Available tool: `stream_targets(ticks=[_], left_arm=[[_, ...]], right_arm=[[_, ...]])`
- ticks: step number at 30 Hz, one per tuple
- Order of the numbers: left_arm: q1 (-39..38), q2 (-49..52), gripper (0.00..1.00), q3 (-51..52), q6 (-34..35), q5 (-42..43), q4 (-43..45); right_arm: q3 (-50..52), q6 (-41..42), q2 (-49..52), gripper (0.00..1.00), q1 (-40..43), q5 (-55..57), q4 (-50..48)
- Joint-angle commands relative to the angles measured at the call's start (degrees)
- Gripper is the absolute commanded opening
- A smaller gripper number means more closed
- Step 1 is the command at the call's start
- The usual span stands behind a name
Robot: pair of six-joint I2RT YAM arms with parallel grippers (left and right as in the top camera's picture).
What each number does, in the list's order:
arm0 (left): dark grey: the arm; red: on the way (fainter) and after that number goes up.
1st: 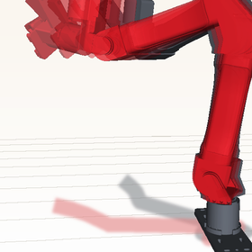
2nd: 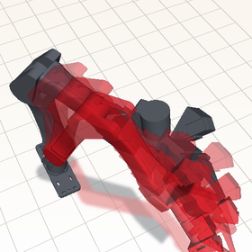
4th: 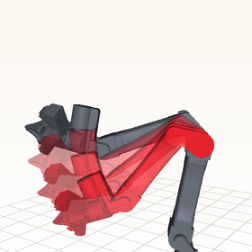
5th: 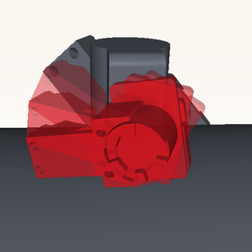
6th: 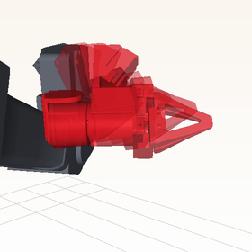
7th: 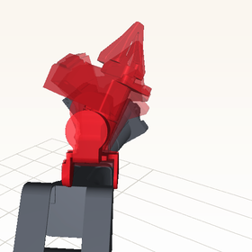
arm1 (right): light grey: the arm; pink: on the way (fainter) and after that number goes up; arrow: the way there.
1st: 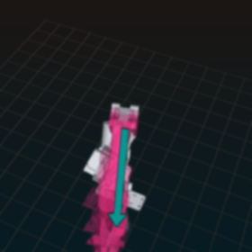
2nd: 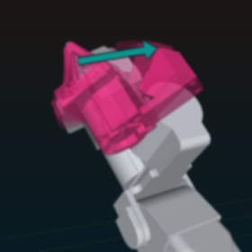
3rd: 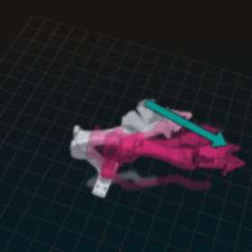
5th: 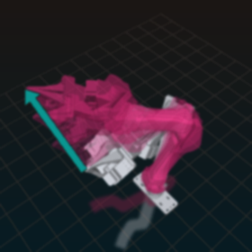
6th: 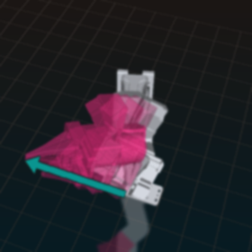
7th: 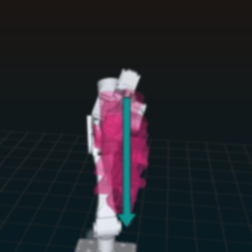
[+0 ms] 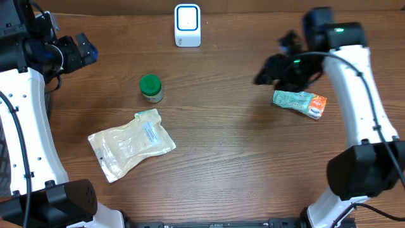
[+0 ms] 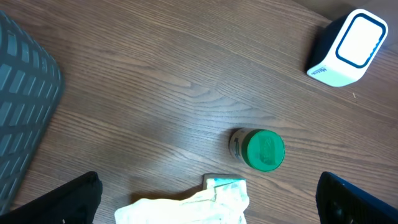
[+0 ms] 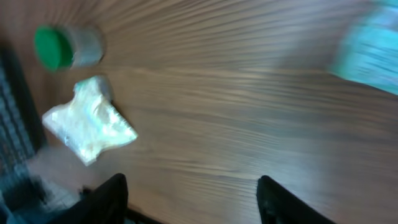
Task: Scan the item barcode
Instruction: 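Release the wipes pack beside the snack bar and withdraw the right gripper, then reach the right gripper to the clear-and-brown pouch and grasp it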
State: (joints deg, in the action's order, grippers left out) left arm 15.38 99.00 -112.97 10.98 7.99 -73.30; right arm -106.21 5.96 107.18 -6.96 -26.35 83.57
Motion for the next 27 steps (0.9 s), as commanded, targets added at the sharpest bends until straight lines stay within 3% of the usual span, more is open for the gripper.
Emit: stream_targets(ticks=[1, 13, 27], left_arm=[[-0.2, 0.0, 1.0, -0.4, 0.8, 0.4, 0.0], [-0.2, 0.0, 1.0, -0.4, 0.8, 0.4, 0.0], [-0.2, 0.0, 1.0, -0.4, 0.8, 0.4, 0.0]], right_arm=[[-1.1, 0.0, -1.5, 0.71, -6.6, -1.2, -2.3], [-0.6, 5.1, -0.5, 0.88, -22.2, 4.8, -10.7], [15.3, 12.3, -0.5, 0.83, -29.9, 1.0, -34.7]])
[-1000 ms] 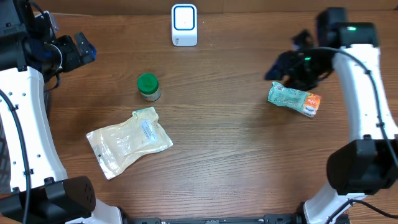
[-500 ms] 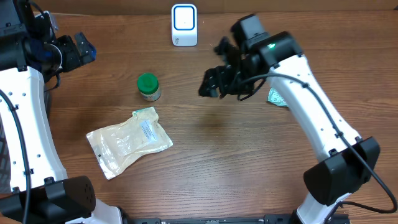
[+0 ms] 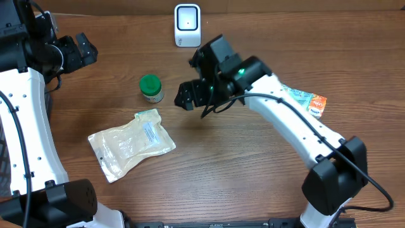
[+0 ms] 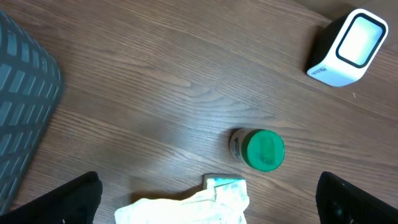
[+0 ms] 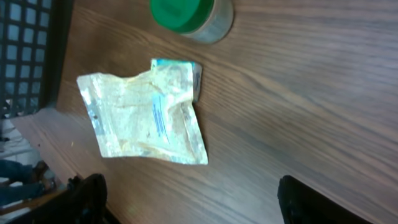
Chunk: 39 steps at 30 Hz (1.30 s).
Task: Scan the item barcode
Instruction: 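Reach the right gripper to the clear-and-brown pouch and grasp it, then lift the pouch and drag it rightward with the right gripper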
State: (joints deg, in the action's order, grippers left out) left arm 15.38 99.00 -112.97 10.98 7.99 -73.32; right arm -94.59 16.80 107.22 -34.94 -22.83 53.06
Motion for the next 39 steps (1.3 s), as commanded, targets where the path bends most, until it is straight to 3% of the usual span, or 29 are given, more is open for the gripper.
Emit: stream_targets(ticks=[1, 9, 25, 35, 39], left_arm=[[-0.2, 0.0, 1.0, -0.4, 0.8, 0.5, 0.0], [-0.2, 0.0, 1.0, -0.4, 0.8, 0.5, 0.0], [-0.2, 0.0, 0.99, -0.4, 0.8, 0.4, 0.0], [-0.2, 0.0, 1.0, -0.4, 0.8, 0.5, 0.0], [-0.2, 0.0, 0.99, -0.4, 0.8, 0.5, 0.0]], right_arm=[[5.0, 1.5, -0.6, 0.82, -2.6, -2.5, -6.6], [13.2, 3.9, 1.3, 0.77, -7.1, -0.4, -22.1], [13.3, 7.3, 15.3, 0.75, -13.4, 2.5, -31.6], [13.3, 7.2, 18.4, 0.61, -17.1, 11.7, -31.6], [13.3, 7.2, 19.3, 0.47, -18.4, 12.5, -30.1]])
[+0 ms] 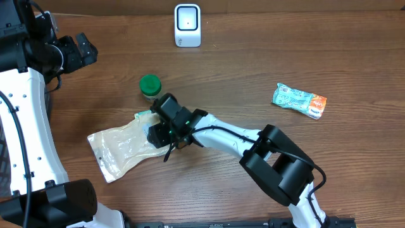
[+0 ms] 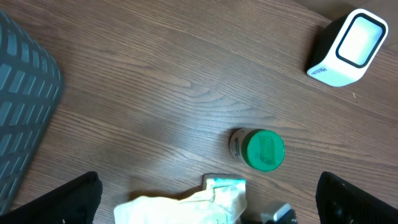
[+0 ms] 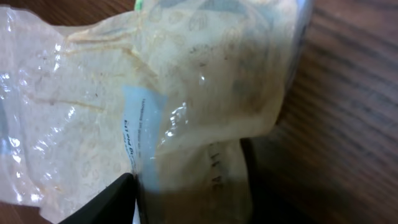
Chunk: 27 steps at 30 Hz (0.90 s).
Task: Scan the item barcode
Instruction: 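Lift the pouch and drag it rightward with the right gripper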
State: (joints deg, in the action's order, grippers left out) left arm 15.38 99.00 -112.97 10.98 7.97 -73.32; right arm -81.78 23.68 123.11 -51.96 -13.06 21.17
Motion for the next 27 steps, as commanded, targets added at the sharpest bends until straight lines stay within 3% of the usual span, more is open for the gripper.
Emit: stream_targets(ticks=[1, 5, 13, 17, 27], left_arm=[[-0.2, 0.0, 1.0, -0.4, 0.8, 0.5, 0.0], [-0.2, 0.0, 1.0, -0.4, 0.8, 0.5, 0.0], [-0.2, 0.0, 1.0, -0.4, 0.8, 0.5, 0.0], [-0.4, 0.0, 1.0, -0.4, 0.8, 0.5, 0.0], [-0.4, 0.0, 1.0, -0.4, 0.8, 0.5, 0.0]], right_arm=[[0.5, 0.3, 3.4, 0.42, -1.4, 2.8, 2.3], [0.4, 0.3, 3.4, 0.24, -1.2, 2.7, 3.6], [0.2, 0.3, 0.0, 0.23, 1.6, 2.7, 9.2], [-1.2, -0.1, -3.8, 0.21, 4.6, 2.8, 16.5], [-2.7, -6.3, -21.5, 0.11, 14.9, 3.8, 29.9]])
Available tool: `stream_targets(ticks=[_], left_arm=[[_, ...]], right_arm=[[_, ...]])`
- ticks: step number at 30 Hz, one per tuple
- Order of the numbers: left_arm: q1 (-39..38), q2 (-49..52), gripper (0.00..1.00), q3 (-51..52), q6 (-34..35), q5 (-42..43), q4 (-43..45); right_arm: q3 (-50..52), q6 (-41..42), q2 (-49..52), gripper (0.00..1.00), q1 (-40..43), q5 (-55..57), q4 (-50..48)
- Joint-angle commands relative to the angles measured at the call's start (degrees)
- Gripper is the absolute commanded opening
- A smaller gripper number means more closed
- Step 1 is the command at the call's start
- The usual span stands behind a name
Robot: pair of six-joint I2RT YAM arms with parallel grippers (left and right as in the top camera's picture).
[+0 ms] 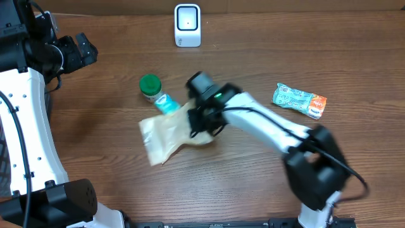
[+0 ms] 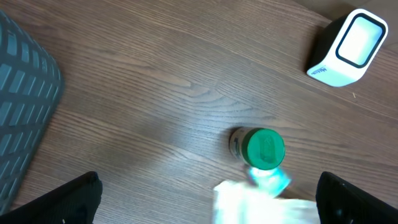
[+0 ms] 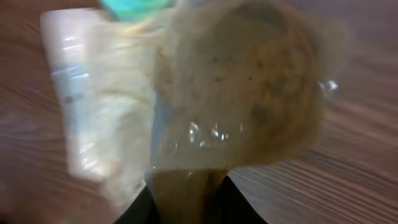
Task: Scan the item barcode
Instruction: 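Lift the pouch and drag it rightward with the right gripper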
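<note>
A clear plastic pouch [image 1: 166, 133] with a pale filling and a teal top corner hangs blurred from my right gripper [image 1: 201, 121], which is shut on its edge near the table's middle. In the right wrist view the pouch [image 3: 236, 93] fills the frame, with its edge pinched in the right gripper [image 3: 189, 199]. The white barcode scanner [image 1: 187, 25] stands at the far edge, also in the left wrist view [image 2: 348, 46]. My left gripper [image 2: 208, 196] is open and empty, high at the far left [image 1: 79, 50]; the pouch [image 2: 261, 199] shows below it.
A green-lidded jar [image 1: 150, 87] stands just left of the pouch's top corner. A teal and orange snack packet [image 1: 300, 101] lies at the right. A grey basket [image 2: 25, 106] sits off the table's left side.
The pouch lay flat at the left with my right gripper's fingers round its right edge. Now the gripper is shut on it and has moved it right, toward the table's middle.
My right gripper was first by the snack packet at the right, with nothing in it. Then it was over the table's middle near the jar, then at the pouch's edge. Now it holds the pouch. The left arm has stayed still.
</note>
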State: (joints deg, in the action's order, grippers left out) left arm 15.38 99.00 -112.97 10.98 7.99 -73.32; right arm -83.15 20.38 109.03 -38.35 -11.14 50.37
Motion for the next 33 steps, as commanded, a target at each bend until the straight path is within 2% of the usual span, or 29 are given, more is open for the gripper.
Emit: stream_targets(ticks=[1, 8, 11, 16, 20, 26, 33], left_arm=[[-0.4, 0.0, 1.0, -0.4, 0.8, 0.5, 0.0], [-0.5, 0.0, 1.0, -0.4, 0.8, 0.4, 0.0], [-0.5, 0.0, 1.0, -0.4, 0.8, 0.5, 0.0], [-0.5, 0.0, 1.0, -0.4, 0.8, 0.5, 0.0], [-0.5, 0.0, 0.99, -0.4, 0.8, 0.5, 0.0], [-0.5, 0.0, 1.0, -0.4, 0.8, 0.5, 0.0], [-0.5, 0.0, 1.0, -0.4, 0.8, 0.5, 0.0]], right_arm=[[-1.4, -3.1, -9.0, 0.1, 1.9, 3.3, 1.5], [-1.4, -5.7, -14.9, 0.07, 2.4, 22.3, 7.9], [-1.3, -5.6, -14.8, 0.04, 1.6, 36.4, 11.5], [-1.3, -5.4, -14.8, 0.04, 1.1, 61.0, 14.9], [-1.3, -5.5, -14.8, 0.04, 1.1, 73.6, 15.3], [-1.3, -11.8, -13.5, 0.04, 1.0, 73.2, 17.1], [-1.3, -16.0, -6.0, 0.04, -0.2, 74.6, 19.9]])
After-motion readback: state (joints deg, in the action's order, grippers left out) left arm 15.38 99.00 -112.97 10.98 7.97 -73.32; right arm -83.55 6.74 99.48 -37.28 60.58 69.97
